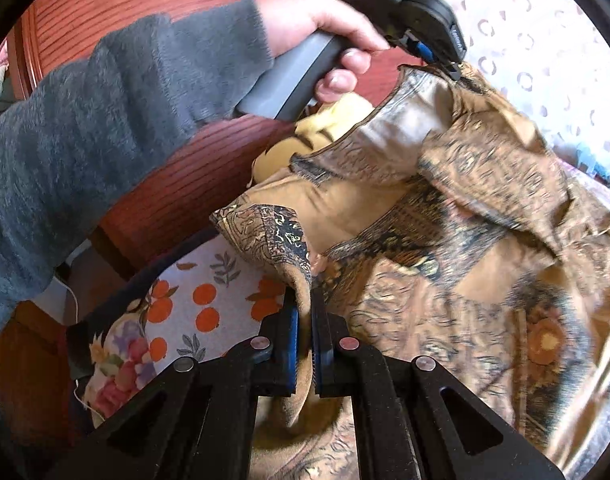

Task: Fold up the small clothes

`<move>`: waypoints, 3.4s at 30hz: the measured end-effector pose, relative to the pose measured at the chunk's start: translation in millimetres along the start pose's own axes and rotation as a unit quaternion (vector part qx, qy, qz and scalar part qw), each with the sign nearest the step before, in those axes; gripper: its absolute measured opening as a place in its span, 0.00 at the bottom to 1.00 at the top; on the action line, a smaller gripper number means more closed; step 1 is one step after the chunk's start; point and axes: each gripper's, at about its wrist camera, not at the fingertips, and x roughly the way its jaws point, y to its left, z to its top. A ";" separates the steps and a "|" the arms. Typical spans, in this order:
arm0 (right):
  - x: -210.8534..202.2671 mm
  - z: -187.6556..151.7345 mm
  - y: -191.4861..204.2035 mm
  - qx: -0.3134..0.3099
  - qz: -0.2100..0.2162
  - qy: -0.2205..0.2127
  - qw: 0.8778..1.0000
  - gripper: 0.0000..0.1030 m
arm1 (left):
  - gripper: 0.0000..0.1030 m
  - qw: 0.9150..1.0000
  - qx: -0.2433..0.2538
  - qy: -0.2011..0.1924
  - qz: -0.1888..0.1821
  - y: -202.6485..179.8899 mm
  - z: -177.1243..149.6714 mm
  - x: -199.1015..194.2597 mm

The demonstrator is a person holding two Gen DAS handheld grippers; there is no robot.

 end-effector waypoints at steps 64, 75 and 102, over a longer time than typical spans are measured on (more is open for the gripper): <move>-147.4 -90.8 -130.2 0.144 -0.202 -0.030 0.968 0.03 | 0.70 0.986 -0.108 0.087 -0.089 6.0 -20.5 50.0; -147.2 -98.1 -136.0 0.150 -0.189 -0.032 0.970 0.03 | 0.15 0.992 -0.080 0.065 -0.072 -10.2 -22.7 53.2; -233.8 -124.4 -130.1 0.165 -0.225 -0.117 0.953 0.03 | 0.04 0.998 0.029 -0.030 -0.037 -123.8 103.9 -23.2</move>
